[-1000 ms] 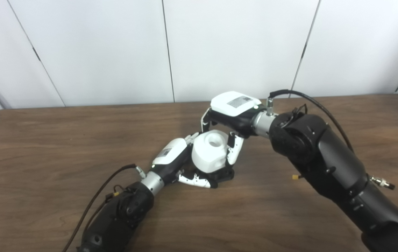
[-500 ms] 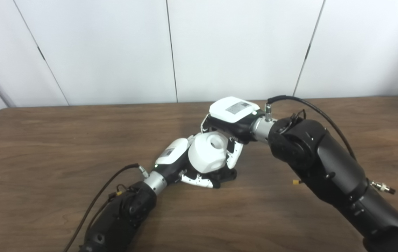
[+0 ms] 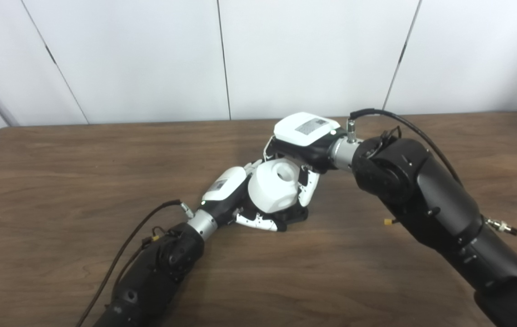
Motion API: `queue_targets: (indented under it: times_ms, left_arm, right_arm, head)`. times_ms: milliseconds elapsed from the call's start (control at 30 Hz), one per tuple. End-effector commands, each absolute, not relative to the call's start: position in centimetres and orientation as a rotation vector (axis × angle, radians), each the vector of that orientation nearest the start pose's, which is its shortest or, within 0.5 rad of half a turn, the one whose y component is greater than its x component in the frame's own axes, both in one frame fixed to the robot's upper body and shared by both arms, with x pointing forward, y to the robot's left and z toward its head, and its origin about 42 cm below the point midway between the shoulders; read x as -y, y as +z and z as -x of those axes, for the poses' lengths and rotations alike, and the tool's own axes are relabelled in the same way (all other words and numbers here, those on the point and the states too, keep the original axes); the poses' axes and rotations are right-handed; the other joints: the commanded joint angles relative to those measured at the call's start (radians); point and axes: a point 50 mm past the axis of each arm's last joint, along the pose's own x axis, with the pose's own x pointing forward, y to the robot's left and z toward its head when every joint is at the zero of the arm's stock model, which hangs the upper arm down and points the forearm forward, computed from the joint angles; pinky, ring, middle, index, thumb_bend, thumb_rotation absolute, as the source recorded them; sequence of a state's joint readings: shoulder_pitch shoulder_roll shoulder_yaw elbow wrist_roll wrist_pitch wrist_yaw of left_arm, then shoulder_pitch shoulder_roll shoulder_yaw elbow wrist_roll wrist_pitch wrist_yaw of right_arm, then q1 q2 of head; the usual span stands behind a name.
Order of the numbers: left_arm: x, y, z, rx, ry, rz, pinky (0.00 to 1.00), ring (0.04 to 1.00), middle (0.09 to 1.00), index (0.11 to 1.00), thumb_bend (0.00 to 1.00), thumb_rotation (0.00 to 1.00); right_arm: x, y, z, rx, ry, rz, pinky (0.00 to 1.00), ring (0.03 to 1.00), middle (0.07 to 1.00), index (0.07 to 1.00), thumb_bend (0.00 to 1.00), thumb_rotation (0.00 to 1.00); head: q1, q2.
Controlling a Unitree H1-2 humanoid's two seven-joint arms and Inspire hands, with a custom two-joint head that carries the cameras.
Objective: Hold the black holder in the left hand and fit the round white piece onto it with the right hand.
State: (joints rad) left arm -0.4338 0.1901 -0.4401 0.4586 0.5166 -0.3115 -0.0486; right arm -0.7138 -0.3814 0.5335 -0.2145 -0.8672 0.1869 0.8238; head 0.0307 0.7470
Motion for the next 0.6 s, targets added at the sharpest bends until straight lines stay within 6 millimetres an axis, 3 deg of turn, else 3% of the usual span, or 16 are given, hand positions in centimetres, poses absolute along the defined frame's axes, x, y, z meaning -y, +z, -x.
queue_targets:
  times_ms: [0,200,433,567]
  left_arm:
    - [-12.1,7.0,-36.0,0.189,-0.746,-0.817,1.00,1.000,0.930,0.481,0.52,0.06]
    - [-12.1,6.8,-36.0,0.192,-0.744,-0.811,1.00,1.000,0.925,0.481,0.52,0.06]
    - [-12.0,6.7,-36.1,0.189,-0.745,-0.812,1.00,1.000,0.932,0.481,0.52,0.06]
    - [-12.0,6.7,-36.2,0.193,-0.744,-0.811,1.00,1.000,0.934,0.481,0.52,0.06]
  right_arm:
    - [13.7,29.8,-39.2,0.265,0.812,1.632,0.62,0.716,0.718,0.481,0.52,0.14]
    - [13.7,30.6,-39.4,0.276,0.797,1.626,0.64,0.721,0.714,0.482,0.52,0.14]
    - [13.2,33.0,-40.2,0.286,0.753,1.601,0.66,0.739,0.709,0.482,0.52,0.14]
    - [13.1,33.8,-40.4,0.281,0.740,1.598,0.72,0.752,0.721,0.482,0.52,0.14]
  head:
    - [0.001,0.001]
    - [-0.004,-0.002]
    - [-0.006,-0.006]
    - [-0.006,-0.007]
